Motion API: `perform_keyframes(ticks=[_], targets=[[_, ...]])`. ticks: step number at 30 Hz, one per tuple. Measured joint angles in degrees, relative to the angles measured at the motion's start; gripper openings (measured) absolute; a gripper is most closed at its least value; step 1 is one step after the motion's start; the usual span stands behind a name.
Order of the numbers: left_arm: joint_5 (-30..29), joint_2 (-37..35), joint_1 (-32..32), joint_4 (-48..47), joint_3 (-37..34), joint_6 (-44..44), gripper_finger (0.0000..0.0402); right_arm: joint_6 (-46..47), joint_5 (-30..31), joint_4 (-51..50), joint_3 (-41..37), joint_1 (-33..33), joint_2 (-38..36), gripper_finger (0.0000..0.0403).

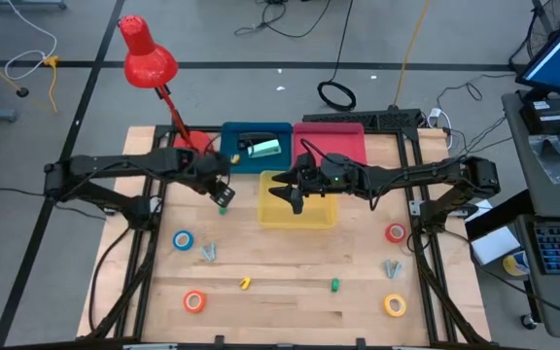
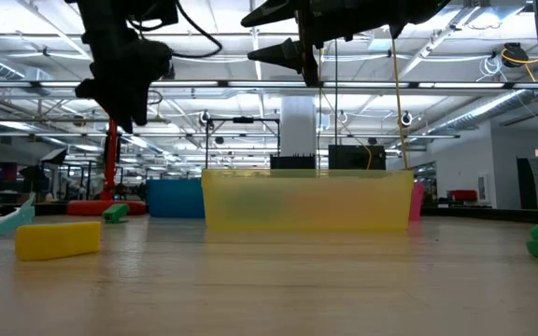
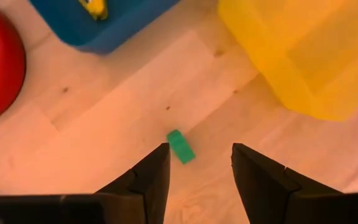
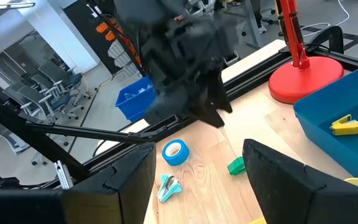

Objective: Pick and place Stapler, Stapler remover, tape
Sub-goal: Put the left green small stapler into the blue bin

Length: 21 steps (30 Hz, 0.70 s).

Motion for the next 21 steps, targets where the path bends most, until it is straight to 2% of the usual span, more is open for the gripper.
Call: perform_keyframes(ticks=[5, 14, 21], targets=[[-2.29, 5.55, -1.41, -0.89, -0.01, -4.09, 0.0173, 0.00, 0.00, 0.00, 0.00, 0.00, 0.00, 0.0235], [-2.38, 15.87, -1.40, -2.58, -2.25, -10.00, 0.0205, 0.03, 0.00, 0.00, 0.00, 0.02, 0.00, 0.0235], [-0.26, 17.05, -1.40, 5.64, -6.80, -12.20, 0.0236, 0.03, 0.00, 0.02, 0.00, 0.02, 0.00, 0.0235]])
